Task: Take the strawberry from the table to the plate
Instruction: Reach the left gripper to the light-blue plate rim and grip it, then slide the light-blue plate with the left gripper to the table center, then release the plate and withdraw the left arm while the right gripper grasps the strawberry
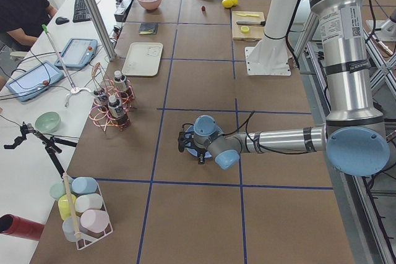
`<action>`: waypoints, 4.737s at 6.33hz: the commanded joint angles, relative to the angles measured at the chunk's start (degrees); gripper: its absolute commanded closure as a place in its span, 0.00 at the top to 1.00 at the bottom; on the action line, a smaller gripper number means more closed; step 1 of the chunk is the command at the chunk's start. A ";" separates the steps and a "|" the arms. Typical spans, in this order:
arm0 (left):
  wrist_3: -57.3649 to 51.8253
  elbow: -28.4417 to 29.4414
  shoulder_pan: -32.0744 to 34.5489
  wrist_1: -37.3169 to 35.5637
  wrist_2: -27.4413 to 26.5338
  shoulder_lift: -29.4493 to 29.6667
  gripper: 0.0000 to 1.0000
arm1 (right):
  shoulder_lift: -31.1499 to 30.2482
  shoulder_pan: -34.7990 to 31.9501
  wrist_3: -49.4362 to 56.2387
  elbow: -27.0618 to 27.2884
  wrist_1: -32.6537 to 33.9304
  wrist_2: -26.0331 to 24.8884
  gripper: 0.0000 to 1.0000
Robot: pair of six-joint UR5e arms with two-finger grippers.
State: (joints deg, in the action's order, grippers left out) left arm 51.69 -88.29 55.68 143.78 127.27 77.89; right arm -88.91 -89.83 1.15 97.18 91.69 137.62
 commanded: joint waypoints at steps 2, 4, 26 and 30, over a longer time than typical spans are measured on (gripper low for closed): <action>-0.18 0.05 -0.05 0.00 0.00 -0.02 0.34 | 0.14 0.00 -0.01 0.03 0.07 0.10 1.00; -0.18 0.14 -0.05 -0.17 0.00 -0.02 0.36 | 0.14 0.00 -0.01 0.03 0.07 0.10 1.00; 51.59 -6.70 -28.02 -20.47 -15.48 39.81 0.17 | 0.32 0.00 -3.96 1.17 0.07 1.42 1.00; 43.55 -14.41 -21.70 -30.94 -10.60 38.38 1.00 | 0.23 3.32 -7.88 3.26 -0.19 2.04 1.00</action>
State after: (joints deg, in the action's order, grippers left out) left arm 99.24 -99.29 31.19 119.04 113.31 116.02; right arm -88.66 -88.43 -4.07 99.09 91.64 139.73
